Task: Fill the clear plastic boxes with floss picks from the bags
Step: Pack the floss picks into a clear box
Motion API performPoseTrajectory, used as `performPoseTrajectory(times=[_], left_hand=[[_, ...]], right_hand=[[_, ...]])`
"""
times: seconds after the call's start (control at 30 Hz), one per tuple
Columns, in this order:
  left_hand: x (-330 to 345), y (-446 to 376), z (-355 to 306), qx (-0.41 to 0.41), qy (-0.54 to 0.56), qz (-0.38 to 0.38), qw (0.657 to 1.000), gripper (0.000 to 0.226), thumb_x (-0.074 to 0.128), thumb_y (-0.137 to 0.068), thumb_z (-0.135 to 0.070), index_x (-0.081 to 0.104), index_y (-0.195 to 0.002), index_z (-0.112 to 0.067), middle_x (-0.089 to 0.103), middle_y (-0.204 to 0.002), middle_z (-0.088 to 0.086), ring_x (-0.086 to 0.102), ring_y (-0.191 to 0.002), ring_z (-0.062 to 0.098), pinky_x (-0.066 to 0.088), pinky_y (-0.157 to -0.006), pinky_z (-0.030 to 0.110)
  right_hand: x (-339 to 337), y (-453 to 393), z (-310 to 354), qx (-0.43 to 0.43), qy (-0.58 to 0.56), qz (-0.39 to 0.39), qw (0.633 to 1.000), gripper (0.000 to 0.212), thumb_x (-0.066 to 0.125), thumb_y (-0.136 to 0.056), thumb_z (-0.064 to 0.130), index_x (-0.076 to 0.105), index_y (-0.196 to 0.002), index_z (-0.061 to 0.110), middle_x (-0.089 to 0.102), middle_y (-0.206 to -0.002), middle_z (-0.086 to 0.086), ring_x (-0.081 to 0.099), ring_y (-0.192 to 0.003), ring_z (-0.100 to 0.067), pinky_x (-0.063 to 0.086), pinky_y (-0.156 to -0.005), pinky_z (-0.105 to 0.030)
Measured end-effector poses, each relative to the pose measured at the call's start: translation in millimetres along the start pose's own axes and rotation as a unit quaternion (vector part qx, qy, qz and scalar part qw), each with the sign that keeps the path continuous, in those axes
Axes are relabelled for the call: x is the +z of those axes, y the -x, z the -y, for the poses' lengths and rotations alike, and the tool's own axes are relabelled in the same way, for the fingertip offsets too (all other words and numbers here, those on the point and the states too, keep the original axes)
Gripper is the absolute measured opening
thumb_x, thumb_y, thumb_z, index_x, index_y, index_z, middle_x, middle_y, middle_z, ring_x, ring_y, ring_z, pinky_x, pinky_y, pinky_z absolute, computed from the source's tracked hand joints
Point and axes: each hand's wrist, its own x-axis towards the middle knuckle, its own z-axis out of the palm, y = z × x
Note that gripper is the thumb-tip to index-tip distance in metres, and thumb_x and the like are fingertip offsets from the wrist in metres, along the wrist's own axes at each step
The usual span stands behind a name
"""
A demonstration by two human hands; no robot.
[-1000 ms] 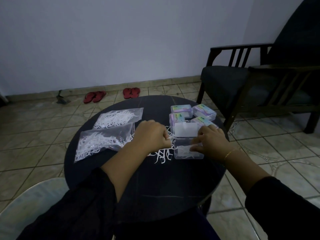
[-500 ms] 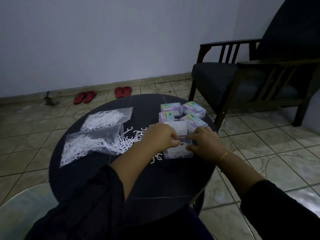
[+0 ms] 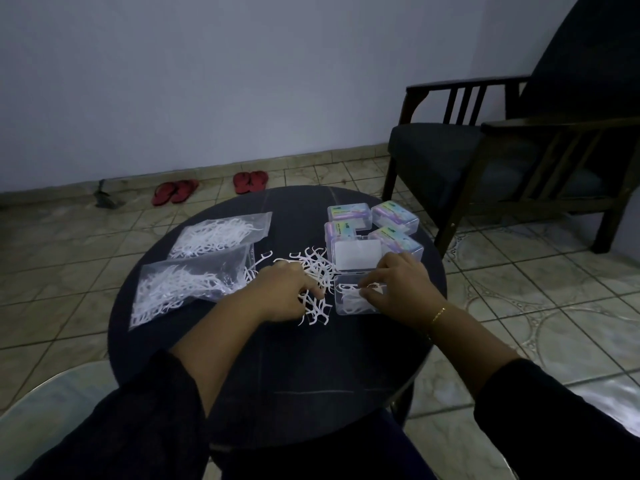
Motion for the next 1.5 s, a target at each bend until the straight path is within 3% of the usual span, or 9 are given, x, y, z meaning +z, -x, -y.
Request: performPoseTrajectory(times=[0.13, 0.3, 0.53, 0.87, 1.13, 1.5], left_hand=[[-0.5, 4.2, 6.2, -0.022, -0.029, -0.029, 0.999, 0.051, 0.06, -0.08, -0.014, 0.058, -0.122, -0.042, 0.049, -0.114, -0.004, 0.04, -0.118, 0.019, 0.035, -0.098, 0.034], [-1.2, 12.8, 21.5, -0.054, -0.074, -0.047, 0.995, 0.054, 0.061, -0.083, -0.021, 0.049, -0.133, -0.039, 0.047, -0.123, 0.0, 0.038, -0.12, 0.021, 0.032, -0.103, 0.037], [7.5, 18.1, 35.2, -0.077, -0.108, -0.052, 0.99, 0.056, 0.058, -0.086, -0.047, 0.043, -0.139, -0.037, 0.045, -0.126, 0.0, 0.035, -0.124, 0.022, 0.028, -0.104, 0.038], [9.4, 16.3, 36.4, -0.066, -0.112, -0.074, 0.989, 0.053, 0.055, -0.088, -0.041, 0.044, -0.139, -0.028, 0.046, -0.127, 0.003, 0.037, -0.122, 0.022, 0.028, -0.103, 0.036], [10.2, 14.2, 38.1, -0.059, -0.103, -0.106, 0.987, 0.037, 0.056, -0.09, -0.03, 0.058, -0.127, -0.028, 0.051, -0.121, 0.0, 0.04, -0.118, 0.02, 0.03, -0.099, 0.033], [11.1, 15.7, 38.4, -0.071, -0.105, -0.116, 0.985, 0.034, 0.054, -0.092, -0.031, 0.059, -0.126, -0.03, 0.052, -0.121, -0.001, 0.041, -0.119, 0.021, 0.03, -0.101, 0.035]], right_hand=[[0.7, -2.4, 19.4, -0.036, 0.001, -0.034, 0.999, 0.029, 0.051, -0.092, 0.044, 0.064, -0.115, 0.033, 0.049, -0.108, 0.005, 0.038, -0.105, -0.012, 0.029, -0.087, -0.026], [7.7, -6.5, 55.4, -0.074, 0.084, -0.071, 0.991, 0.041, 0.039, -0.096, 0.048, 0.068, -0.106, 0.02, 0.053, -0.105, 0.0, 0.041, -0.104, -0.018, 0.032, -0.09, -0.034], [22.9, -14.7, 92.6, -0.067, 0.174, -0.027, 0.982, 0.057, 0.035, -0.093, 0.058, 0.066, -0.113, 0.013, 0.049, -0.123, -0.007, 0.036, -0.118, -0.025, 0.028, -0.095, -0.038], [29.0, -21.8, 102.0, -0.013, 0.26, 0.045, 0.964, 0.062, 0.031, -0.094, 0.06, 0.061, -0.121, 0.013, 0.049, -0.129, -0.011, 0.034, -0.123, -0.029, 0.029, -0.096, -0.04], [28.0, -25.1, 104.3, 0.006, 0.206, 0.054, 0.977, 0.038, 0.041, -0.093, 0.037, 0.06, -0.117, 0.015, 0.05, -0.127, -0.009, 0.037, -0.121, -0.028, 0.031, -0.097, -0.039], [32.2, -25.7, 106.5, 0.056, 0.149, 0.028, 0.987, 0.037, 0.044, -0.089, 0.038, 0.062, -0.109, 0.013, 0.051, -0.12, -0.009, 0.04, -0.113, -0.027, 0.032, -0.092, -0.038]])
